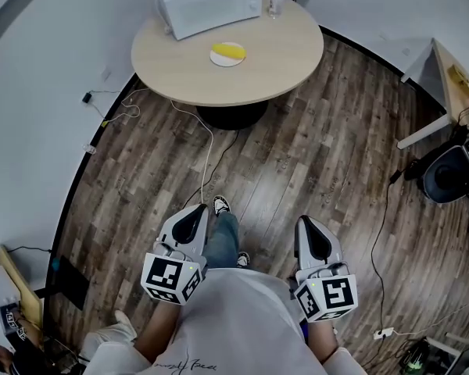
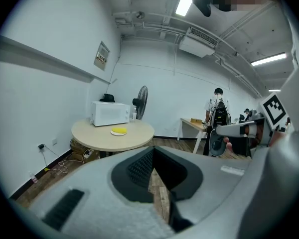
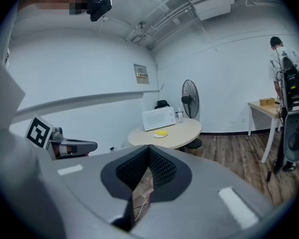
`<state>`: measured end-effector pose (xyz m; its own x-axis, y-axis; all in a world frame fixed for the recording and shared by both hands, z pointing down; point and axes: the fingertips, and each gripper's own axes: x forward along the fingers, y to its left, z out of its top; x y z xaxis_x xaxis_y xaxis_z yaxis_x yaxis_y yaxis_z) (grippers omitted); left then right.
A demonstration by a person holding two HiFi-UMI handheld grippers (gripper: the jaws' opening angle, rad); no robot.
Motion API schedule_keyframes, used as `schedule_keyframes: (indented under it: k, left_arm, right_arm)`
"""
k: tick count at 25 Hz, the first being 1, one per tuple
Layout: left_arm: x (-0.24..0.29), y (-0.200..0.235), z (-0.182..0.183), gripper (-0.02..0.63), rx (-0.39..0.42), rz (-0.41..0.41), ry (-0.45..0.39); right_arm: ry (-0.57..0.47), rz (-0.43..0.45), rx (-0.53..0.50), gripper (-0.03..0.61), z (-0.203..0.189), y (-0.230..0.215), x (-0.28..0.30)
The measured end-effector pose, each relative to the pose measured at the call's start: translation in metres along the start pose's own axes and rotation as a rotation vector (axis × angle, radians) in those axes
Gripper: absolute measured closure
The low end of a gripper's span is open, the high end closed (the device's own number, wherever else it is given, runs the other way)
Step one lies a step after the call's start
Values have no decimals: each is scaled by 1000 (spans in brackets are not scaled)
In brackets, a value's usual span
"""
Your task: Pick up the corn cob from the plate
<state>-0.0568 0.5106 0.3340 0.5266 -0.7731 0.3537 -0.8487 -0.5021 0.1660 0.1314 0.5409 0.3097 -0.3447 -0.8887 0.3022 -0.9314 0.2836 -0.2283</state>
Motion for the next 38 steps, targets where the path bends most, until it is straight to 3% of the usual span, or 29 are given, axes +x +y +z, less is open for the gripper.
schedule_keyframes:
  k: [7, 13, 25, 38]
  left_arm:
    - [39, 41, 21, 612, -3, -4, 27]
    - [79, 89, 44, 612, -1, -15, 51]
    - [151, 149, 105, 612, -9, -115, -8]
    - [172, 180, 115, 612, -13, -101, -5]
  right_arm:
    - [57, 54, -74, 568, 10, 5, 65]
    - [64, 39, -46, 568, 31, 1, 130]
    - [87, 6, -92, 574, 75, 4, 231]
    - [214, 39, -146, 578, 69, 8, 288]
